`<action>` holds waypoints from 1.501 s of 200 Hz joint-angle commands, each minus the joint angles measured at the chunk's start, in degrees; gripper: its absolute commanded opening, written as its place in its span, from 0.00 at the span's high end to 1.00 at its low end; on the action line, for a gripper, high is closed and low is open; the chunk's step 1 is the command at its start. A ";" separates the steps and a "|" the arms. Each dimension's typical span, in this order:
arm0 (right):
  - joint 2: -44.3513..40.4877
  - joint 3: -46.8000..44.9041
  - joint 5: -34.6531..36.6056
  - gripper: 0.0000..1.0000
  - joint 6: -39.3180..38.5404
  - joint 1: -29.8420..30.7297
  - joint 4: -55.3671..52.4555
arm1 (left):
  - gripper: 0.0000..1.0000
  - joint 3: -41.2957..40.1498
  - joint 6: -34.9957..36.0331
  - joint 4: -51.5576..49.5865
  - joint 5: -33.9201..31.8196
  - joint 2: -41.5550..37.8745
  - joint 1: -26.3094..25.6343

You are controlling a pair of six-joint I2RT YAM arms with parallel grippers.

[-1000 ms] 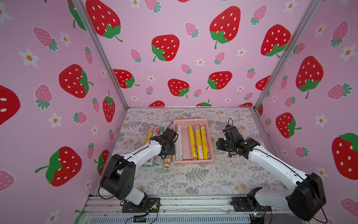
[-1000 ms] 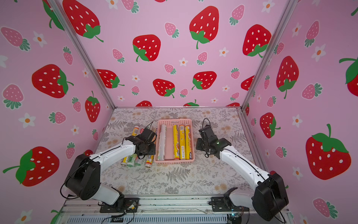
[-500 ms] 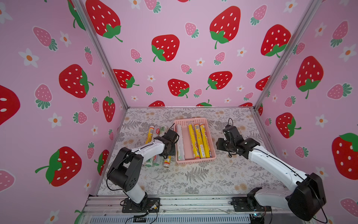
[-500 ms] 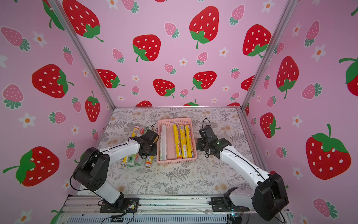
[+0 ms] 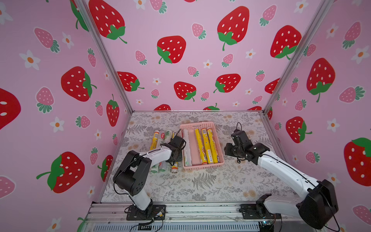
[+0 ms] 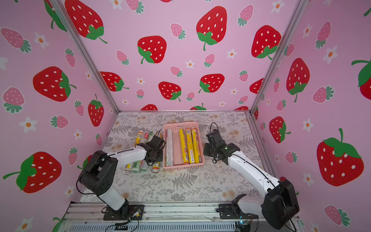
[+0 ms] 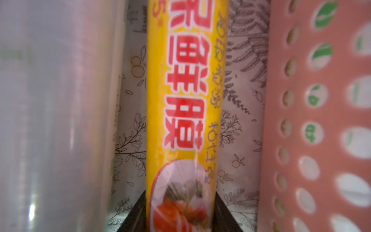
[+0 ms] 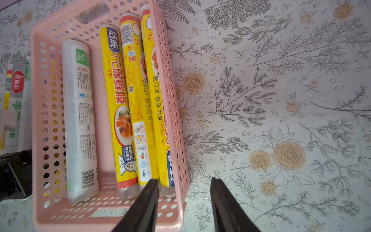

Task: Put the plastic wrap into the basket
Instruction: Pick up the plastic wrap from the center of the board, then place the plastic wrap in the basket.

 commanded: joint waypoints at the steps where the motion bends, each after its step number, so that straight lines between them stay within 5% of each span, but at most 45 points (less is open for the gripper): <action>1: -1.65 0.93 1.09 0.53 -0.81 -0.22 -1.31 | 0.62 -0.03 -1.18 -1.67 -0.74 -1.74 -0.24; 148: -1.44 7.86 -1.25 0.52 -3.13 -0.32 -2.31 | 0.69 15.32 -5.24 -25.51 0.89 -19.41 -1.79; 183: 1.06 10.59 -1.07 0.52 -4.91 -1.41 -2.29 | 0.68 22.46 -5.12 -27.70 1.64 -16.27 -3.82; 300: 5.26 11.63 -4.05 0.52 -7.76 -5.92 -0.41 | 0.66 28.30 -12.85 -9.46 5.09 1.01 -9.63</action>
